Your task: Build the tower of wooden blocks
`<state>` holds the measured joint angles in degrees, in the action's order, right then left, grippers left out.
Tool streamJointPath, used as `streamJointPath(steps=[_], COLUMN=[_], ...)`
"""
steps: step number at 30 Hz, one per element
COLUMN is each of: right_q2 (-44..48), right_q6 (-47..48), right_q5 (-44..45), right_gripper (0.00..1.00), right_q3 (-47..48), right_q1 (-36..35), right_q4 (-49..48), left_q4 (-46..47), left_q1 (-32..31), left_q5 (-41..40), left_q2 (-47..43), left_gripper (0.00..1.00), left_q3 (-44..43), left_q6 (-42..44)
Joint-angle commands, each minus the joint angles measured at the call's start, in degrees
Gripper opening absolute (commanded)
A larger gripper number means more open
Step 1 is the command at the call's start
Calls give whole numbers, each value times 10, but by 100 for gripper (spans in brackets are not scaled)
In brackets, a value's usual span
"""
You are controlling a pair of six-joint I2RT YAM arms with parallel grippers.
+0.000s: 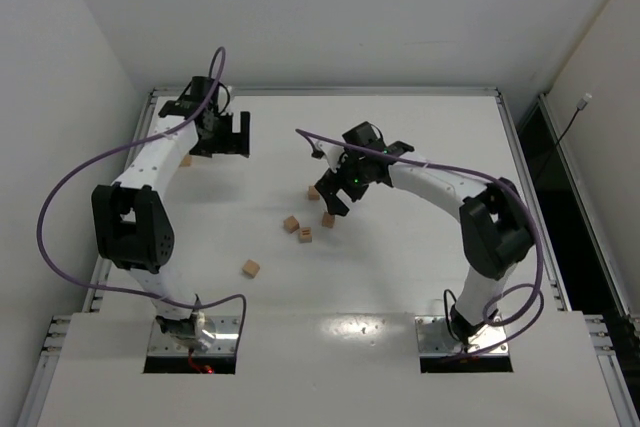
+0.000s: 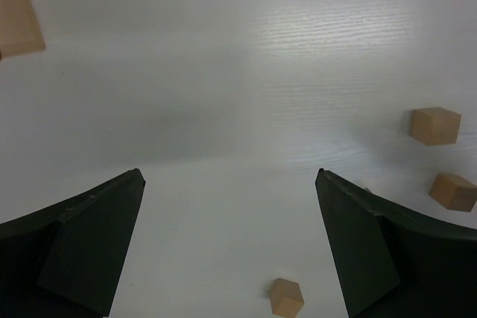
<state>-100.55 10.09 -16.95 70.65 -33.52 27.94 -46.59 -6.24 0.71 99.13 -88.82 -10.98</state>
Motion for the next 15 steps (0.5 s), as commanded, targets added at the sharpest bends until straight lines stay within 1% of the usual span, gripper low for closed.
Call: streamJointPath(steps=[1, 4, 7, 11, 13, 15], right_q2=[-28, -53, -60, -54, -54, -54], right_q6=[-6, -37, -43, -23, -14, 10], right_q5=[29, 54, 54, 21, 10, -11], right_gripper=[94, 92, 91, 90, 88, 82], right_q3=[48, 67, 67, 46, 40, 34], right_q1=[1, -4, -10, -28, -33, -33], right_q4=[-1, 4, 4, -6, -6, -6], left_q4=[32, 32, 32, 37, 37, 37], left_q1=[13, 18, 18, 18, 18, 18], left_q5=[48, 48, 48, 54, 54, 54], left_q2=[-40, -40, -35, -35, -35, -30], left_gripper=[100, 100, 100, 100, 100, 100], left_q3=[14, 14, 14, 19, 19, 19], left_q6=[11, 11, 11, 11, 11, 11])
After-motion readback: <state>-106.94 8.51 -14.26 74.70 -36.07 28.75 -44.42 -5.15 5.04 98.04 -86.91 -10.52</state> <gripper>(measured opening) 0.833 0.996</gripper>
